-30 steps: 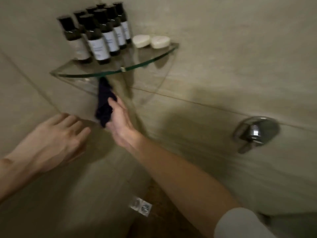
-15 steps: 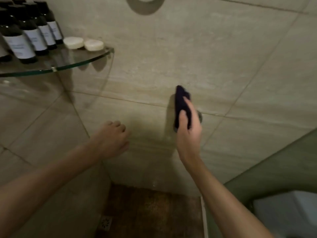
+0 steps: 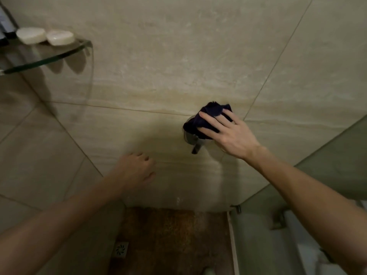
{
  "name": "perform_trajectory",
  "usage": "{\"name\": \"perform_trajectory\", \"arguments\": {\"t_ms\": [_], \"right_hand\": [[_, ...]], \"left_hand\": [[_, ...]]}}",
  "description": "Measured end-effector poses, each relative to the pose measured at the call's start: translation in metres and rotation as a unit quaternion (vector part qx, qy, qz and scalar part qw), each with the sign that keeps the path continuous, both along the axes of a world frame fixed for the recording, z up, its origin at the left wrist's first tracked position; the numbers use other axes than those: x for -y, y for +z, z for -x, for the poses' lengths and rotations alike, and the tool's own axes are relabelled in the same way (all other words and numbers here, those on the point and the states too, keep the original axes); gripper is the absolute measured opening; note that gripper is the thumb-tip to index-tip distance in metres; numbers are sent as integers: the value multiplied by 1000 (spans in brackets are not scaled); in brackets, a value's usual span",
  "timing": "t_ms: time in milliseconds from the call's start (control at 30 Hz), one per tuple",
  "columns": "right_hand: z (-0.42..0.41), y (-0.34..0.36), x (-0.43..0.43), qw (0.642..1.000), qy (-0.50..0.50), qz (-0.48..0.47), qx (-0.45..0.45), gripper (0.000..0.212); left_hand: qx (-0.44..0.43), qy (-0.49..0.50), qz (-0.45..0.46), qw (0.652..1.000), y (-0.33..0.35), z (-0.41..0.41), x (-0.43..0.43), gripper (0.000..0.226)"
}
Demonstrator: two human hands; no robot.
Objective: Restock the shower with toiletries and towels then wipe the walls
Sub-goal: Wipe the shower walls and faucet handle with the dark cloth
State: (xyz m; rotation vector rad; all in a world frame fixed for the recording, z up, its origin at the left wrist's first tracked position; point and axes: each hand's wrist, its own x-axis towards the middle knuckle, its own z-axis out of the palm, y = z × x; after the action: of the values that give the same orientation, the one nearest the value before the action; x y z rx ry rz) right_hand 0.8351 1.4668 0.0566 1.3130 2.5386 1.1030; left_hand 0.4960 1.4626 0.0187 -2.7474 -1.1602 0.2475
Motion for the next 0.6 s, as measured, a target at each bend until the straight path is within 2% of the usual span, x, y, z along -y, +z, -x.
{"name": "perform_trajectory", "arguments": {"t_ms": [67, 133, 167, 233, 333, 467, 600], "right_hand": [[6, 1, -2, 1000, 10, -9, 8, 64], [18, 16, -15, 996, 59, -18, 70, 68], [23, 23, -22, 991, 83, -20, 99, 66], [19, 22, -26, 991, 95, -31, 93, 57], [-3, -16, -12, 992, 63, -103, -26, 47], [-18, -61, -7, 971, 58, -188, -136, 45], [0, -91, -7, 925, 7, -244, -292, 46]], "left_hand": [[-4, 32, -3, 999, -3, 4, -4, 55], [14, 64, -12, 998, -7, 11, -11, 42], [17, 65, -15, 998, -6, 13, -16, 37], [17, 50, -33, 998, 1, 16, -25, 42], [23, 22, -95, 995, 18, 7, -35, 63], [17, -136, -194, 971, 47, -13, -44, 77], [59, -101, -245, 962, 96, -29, -62, 88]]}}
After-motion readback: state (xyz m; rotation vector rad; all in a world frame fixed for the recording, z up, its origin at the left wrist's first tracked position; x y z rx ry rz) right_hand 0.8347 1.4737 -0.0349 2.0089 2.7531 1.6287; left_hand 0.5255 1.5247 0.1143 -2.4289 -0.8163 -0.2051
